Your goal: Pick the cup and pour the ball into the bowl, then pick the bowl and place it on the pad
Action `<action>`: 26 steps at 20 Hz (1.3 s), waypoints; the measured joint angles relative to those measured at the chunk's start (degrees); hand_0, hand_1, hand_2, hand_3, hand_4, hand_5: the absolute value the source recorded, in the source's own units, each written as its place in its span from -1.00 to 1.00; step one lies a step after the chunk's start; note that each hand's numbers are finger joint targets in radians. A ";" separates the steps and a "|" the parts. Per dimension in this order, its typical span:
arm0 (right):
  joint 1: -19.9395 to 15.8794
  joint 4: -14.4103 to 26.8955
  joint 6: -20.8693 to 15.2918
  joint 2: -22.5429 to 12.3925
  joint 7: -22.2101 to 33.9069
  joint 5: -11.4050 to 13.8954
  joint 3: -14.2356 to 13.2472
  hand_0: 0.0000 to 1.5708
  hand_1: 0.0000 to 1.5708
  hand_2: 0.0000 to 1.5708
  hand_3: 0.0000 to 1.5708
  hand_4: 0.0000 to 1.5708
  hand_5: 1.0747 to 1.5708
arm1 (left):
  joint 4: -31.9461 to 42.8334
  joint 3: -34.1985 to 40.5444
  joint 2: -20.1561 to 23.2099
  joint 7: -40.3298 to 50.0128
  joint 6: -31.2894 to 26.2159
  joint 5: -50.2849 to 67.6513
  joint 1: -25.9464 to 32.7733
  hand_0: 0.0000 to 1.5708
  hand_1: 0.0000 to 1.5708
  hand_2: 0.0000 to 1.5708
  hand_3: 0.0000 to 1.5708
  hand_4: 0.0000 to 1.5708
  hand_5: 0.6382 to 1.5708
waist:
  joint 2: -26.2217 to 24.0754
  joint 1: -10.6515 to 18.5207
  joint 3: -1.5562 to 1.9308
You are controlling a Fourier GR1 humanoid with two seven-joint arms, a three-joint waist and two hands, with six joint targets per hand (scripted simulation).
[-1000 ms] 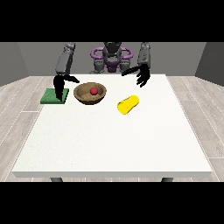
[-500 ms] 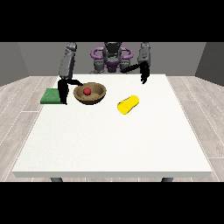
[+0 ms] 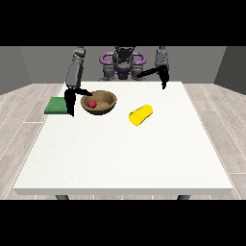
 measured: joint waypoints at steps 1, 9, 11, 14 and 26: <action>0.16 -0.25 -0.58 0.10 0.27 0.00 -0.11 -1.00 -1.00 -1.00 -1.00 -0.70 0.85 | 0.08 0.00 0.01 -0.30 -0.01 0.00 0.28 -1.00 -1.00 -1.00 -1.00 -1.00 0.98 | -0.02 0.14 -0.09; -4.27 0.98 -5.58 6.08 6.70 -1.21 0.87 -1.00 -1.00 -1.00 -1.00 -0.53 0.90 | 2.62 1.85 1.34 -0.85 -1.98 1.72 2.27 -1.00 -1.00 -1.00 -1.00 -1.00 0.99 | -3.51 -0.07 1.57; -4.32 1.96 -6.12 6.58 6.73 -1.47 0.77 -1.00 -1.00 -1.00 -1.00 -0.52 0.92 | 1.86 2.50 2.25 -0.59 -3.19 2.56 2.80 -1.00 -1.00 -1.00 -1.00 -1.00 0.99 | -3.77 0.39 1.71; -4.07 2.94 -9.23 6.03 7.28 -0.21 1.27 1.00 1.00 1.00 1.00 0.22 0.94 | 1.33 2.36 2.11 -0.22 -3.11 2.47 2.54 -1.00 -1.00 -1.00 -1.00 -1.00 0.99 | -3.64 0.66 1.25; -6.04 4.60 -19.84 3.87 18.42 5.64 5.55 1.00 1.00 1.00 1.00 0.31 0.93 | 3.09 5.21 4.26 -1.92 -5.72 5.34 5.34 -1.00 -1.00 -1.00 -1.00 -1.00 1.00 | -7.36 0.14 1.55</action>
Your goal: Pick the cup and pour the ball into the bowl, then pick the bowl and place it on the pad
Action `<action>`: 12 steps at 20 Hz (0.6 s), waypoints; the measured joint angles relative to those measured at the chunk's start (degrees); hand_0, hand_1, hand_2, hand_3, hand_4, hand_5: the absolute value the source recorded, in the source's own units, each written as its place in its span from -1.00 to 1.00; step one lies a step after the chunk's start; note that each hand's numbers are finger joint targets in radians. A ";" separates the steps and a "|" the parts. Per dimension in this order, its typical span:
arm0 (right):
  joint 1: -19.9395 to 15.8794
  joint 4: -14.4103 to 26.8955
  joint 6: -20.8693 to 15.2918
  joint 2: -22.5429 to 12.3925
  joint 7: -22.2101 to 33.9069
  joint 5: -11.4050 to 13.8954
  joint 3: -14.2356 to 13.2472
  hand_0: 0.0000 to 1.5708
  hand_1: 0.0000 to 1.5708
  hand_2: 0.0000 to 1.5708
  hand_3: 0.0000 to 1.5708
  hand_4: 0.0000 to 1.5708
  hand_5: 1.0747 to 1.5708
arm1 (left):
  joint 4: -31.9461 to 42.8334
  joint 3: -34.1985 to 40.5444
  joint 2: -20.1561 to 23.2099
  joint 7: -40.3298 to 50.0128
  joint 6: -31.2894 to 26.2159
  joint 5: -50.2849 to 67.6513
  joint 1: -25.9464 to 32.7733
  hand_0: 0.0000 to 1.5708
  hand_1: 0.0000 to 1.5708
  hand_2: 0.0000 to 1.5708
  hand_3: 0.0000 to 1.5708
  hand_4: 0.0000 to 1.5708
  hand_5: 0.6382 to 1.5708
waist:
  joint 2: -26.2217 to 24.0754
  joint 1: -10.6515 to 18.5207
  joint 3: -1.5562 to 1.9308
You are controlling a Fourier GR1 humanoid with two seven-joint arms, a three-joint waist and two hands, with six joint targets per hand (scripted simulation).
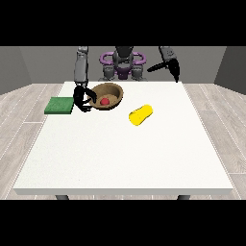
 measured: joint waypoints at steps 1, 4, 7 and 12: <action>-0.47 -0.16 -0.53 0.10 1.44 0.31 0.43 1.00 1.00 1.00 1.00 0.31 0.95 | 0.44 0.57 0.52 -0.24 -0.21 0.28 0.33 -1.00 -1.00 -1.00 -1.00 -1.00 1.00 | -0.53 -0.41 0.07; -1.85 -0.70 0.32 -0.73 5.28 0.27 0.94 1.00 1.00 1.00 1.00 0.34 0.93 | 1.34 1.88 1.32 -0.27 0.07 0.73 0.30 -1.00 -1.00 -1.00 -1.00 -1.00 1.00 | -1.26 -1.89 0.22; -3.64 -1.90 1.65 -2.30 10.40 -0.57 0.79 1.00 1.00 1.00 1.00 0.36 0.93 | 3.30 3.19 1.90 -1.21 0.52 1.14 1.26 -1.00 -1.00 -1.00 -1.00 -1.00 1.00 | -2.75 -3.79 0.29; -3.32 -2.63 5.84 -7.61 12.99 -2.36 -1.05 1.00 1.00 1.00 1.00 0.35 0.95 | 3.13 3.75 2.82 -2.00 0.47 1.34 2.25 -1.00 -1.00 -1.00 -1.00 -1.00 1.00 | -2.52 -4.63 0.33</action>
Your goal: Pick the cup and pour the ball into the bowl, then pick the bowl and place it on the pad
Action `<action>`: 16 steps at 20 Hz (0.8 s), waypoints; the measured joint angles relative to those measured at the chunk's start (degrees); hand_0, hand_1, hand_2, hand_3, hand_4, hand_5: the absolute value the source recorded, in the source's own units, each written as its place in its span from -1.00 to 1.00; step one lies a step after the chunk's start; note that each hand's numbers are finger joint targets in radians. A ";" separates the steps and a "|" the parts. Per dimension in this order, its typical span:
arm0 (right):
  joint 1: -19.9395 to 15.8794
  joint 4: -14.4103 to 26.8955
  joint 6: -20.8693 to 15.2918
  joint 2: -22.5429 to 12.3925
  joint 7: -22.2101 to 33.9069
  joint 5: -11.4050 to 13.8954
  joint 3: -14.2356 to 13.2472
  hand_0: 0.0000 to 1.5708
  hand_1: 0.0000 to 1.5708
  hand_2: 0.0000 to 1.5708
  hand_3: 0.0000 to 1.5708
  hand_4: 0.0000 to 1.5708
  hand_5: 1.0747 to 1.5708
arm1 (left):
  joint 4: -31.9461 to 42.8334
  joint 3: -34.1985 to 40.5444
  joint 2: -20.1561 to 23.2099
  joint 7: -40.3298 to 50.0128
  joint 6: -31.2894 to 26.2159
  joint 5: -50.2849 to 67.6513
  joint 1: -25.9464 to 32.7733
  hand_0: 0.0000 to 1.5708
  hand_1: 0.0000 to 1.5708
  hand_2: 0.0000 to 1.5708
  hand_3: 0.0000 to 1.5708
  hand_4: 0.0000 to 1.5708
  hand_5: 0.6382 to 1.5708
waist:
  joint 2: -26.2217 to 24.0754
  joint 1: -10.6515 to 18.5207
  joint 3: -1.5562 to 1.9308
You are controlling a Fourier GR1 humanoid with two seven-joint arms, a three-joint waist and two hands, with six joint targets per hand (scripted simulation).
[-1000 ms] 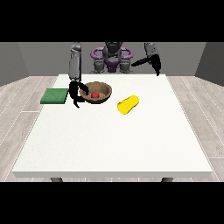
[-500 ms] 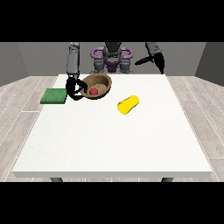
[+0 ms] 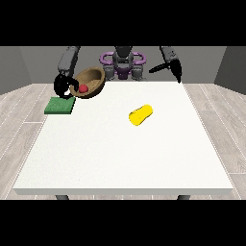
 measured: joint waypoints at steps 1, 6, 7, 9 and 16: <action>0.56 -0.24 0.78 -0.66 0.31 -0.37 -0.28 1.00 1.00 1.00 1.00 0.35 0.95 | 0.36 0.43 0.25 -0.57 -0.16 0.35 0.66 -1.00 -1.00 -1.00 -1.00 -1.00 1.00 | -0.20 -0.44 0.00; 3.73 -2.35 5.27 -2.63 -0.20 -1.22 -0.33 1.00 1.00 1.00 1.00 0.35 0.96 | 3.17 1.61 -0.06 -4.59 2.27 0.03 2.57 -1.00 -1.00 -1.00 -1.00 -1.00 0.99 | 0.10 -3.68 0.01; 4.35 -2.58 5.97 -2.55 -0.47 -1.46 -0.35 1.00 1.00 1.00 1.00 0.36 0.95 | 3.53 1.29 -0.65 -4.68 3.30 -0.54 2.47 -1.00 -1.00 -1.00 -1.00 -1.00 0.99 | 0.11 -4.24 0.01; 4.60 -2.14 8.76 -4.90 -0.93 -3.02 -2.01 1.00 1.00 1.00 1.00 0.37 0.97 | 3.19 0.83 -1.35 -5.76 4.61 -1.17 2.05 -1.00 -1.00 -1.00 -1.00 -1.00 0.99 | 1.90 -4.25 0.04; 3.90 2.11 14.14 -12.18 -6.32 -6.64 -7.76 1.00 1.00 1.00 0.71 0.28 0.98 | -1.70 -2.35 -3.84 -7.84 7.59 -3.39 -0.52 -1.00 -1.00 -1.00 -1.00 -1.00 0.99 | 11.53 -1.05 0.11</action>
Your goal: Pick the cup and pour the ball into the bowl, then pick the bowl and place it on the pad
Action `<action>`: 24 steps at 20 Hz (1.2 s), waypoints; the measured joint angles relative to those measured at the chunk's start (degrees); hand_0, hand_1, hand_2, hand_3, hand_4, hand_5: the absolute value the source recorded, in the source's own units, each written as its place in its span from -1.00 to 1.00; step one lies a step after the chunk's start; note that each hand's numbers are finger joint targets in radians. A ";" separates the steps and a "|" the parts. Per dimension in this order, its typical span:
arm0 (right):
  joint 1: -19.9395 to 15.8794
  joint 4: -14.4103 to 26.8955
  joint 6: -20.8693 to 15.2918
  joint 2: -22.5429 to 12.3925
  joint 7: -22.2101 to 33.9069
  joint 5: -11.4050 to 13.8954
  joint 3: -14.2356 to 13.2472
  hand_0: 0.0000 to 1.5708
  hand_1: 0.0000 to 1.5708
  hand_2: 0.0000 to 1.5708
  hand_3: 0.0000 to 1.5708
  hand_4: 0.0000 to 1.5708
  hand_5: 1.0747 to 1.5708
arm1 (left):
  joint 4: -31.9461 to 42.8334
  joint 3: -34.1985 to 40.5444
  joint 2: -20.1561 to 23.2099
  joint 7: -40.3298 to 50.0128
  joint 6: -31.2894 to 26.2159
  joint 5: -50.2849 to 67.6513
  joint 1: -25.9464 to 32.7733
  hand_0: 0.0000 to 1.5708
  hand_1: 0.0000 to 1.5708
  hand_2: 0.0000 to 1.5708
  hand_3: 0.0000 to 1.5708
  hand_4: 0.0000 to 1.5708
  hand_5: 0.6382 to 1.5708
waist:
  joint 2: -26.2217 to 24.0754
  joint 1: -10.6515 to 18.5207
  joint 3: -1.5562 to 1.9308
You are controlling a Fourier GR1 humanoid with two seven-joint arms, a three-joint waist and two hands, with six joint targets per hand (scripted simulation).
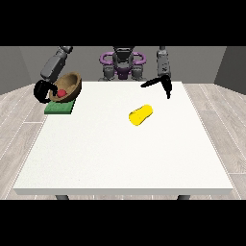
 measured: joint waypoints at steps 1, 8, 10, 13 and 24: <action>0.28 1.10 0.93 -1.20 -1.44 -0.20 -0.73 1.00 1.00 1.00 0.52 0.28 0.98 | -1.87 -0.71 -0.10 0.89 -0.01 -0.36 -0.37 -1.00 -1.00 -1.00 -1.00 -1.00 0.99 | 1.33 0.60 0.02; 0.04 5.26 4.61 -8.24 -8.92 0.64 -2.67 1.00 1.00 1.00 -1.00 0.32 0.99 | -11.22 -2.55 -0.01 3.91 1.14 -1.93 -0.77 -1.00 -1.00 -1.00 -1.00 -1.00 0.98 | 8.33 1.36 0.08; -0.87 6.22 5.44 -10.05 -9.92 0.74 -3.10 1.00 1.00 1.00 -1.00 0.32 0.99 | -13.81 -3.04 -0.18 4.65 1.57 -2.32 -0.59 -1.00 -1.00 -1.00 -1.00 -1.00 0.99 | 10.04 1.25 0.08; -1.42 7.24 6.03 -11.49 -10.98 1.60 -2.77 1.00 1.00 1.00 -0.44 0.31 1.00 | -16.51 -3.44 0.20 6.40 1.65 -2.99 -0.11 -1.00 -1.00 -1.00 -1.00 -1.00 0.98 | 10.67 0.85 0.05; -3.91 11.53 8.13 -13.60 -6.68 -0.29 -4.52 1.00 1.00 1.00 0.37 -0.06 1.00 | -22.38 -4.49 0.16 10.62 -0.22 -2.26 2.64 -1.00 -1.00 -1.00 -1.00 -1.00 0.99 | 8.48 0.56 -0.03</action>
